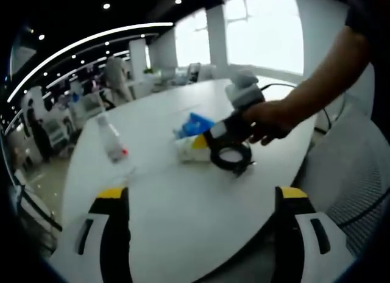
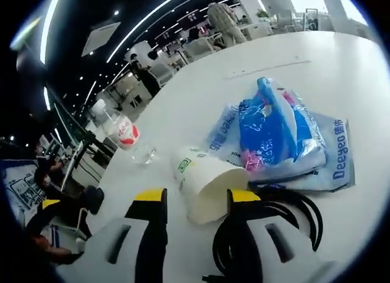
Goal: Arrange the tabletop items into an orderly group along one side of the table until the central work area is clear of visible clutter.
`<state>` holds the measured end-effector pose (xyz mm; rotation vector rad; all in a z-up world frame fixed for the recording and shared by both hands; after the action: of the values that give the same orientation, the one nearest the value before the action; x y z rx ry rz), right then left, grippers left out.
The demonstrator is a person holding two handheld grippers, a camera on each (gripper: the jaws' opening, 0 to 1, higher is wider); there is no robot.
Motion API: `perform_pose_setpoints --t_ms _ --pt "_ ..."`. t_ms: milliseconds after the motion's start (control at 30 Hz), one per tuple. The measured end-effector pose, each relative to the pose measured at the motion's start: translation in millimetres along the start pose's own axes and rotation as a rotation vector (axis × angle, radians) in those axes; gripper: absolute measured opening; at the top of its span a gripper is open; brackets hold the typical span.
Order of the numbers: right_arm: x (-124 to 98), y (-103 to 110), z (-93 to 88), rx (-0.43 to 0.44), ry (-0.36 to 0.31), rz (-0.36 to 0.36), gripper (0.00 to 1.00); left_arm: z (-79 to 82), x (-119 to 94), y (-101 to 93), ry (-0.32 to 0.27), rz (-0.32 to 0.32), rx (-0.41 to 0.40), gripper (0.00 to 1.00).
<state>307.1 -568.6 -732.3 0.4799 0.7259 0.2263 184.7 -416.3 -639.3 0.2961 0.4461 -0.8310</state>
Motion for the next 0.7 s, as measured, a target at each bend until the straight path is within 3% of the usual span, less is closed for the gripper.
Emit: perform_pose_setpoints --t_ms 433,700 --pt "4 15 4.5 0.057 0.009 0.051 0.03 -1.7 -1 3.0 0.002 0.019 -0.006 0.94" --pt "4 20 3.8 0.04 0.014 0.061 0.0 -2.5 -1 1.7 0.009 0.016 -0.001 0.93"
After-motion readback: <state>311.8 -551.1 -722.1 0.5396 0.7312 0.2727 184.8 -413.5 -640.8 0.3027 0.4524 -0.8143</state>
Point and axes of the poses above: the point that each gripper's makers call its tool centre point, and the gripper's own axes: x roughly forward along the fingers, y roughly to its left, z roughly out of its top, the point moved 1 cm from there along -x, roughly backward along the fingers
